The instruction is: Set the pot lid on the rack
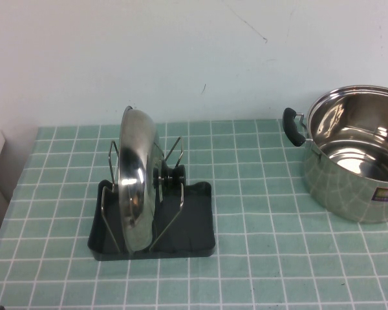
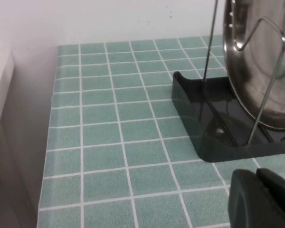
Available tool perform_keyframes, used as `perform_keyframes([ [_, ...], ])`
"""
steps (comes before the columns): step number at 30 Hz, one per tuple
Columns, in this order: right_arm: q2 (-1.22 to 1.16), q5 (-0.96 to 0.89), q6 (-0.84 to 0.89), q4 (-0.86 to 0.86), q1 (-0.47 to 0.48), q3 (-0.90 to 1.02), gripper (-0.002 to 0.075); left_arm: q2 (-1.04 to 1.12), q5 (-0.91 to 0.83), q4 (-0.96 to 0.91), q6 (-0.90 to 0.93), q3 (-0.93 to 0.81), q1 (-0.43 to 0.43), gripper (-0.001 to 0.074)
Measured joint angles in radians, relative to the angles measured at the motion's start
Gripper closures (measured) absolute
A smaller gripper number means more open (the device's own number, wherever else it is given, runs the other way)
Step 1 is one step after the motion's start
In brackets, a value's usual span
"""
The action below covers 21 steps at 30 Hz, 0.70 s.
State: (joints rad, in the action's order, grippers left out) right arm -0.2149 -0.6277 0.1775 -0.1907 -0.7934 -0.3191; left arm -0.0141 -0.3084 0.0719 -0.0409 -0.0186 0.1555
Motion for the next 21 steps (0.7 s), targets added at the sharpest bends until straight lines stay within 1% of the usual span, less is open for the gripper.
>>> perform_keyframes([
  [9, 0.0, 0.0, 0.0, 0.0, 0.0, 0.0, 0.0727, 0.0, 0.0, 0.007, 0.0, 0.0, -0.003, 0.0736],
  [16, 0.0, 0.0, 0.0, 0.0, 0.0, 0.0, 0.0727, 0.0, -0.002, -0.035, -0.117, 0.0, -0.003, 0.0737],
  [21, 0.0, 0.0, 0.0, 0.0, 0.0, 0.0, 0.0727, 0.0, -0.002, -0.04, -0.105, 0.0, -0.003, 0.0737],
])
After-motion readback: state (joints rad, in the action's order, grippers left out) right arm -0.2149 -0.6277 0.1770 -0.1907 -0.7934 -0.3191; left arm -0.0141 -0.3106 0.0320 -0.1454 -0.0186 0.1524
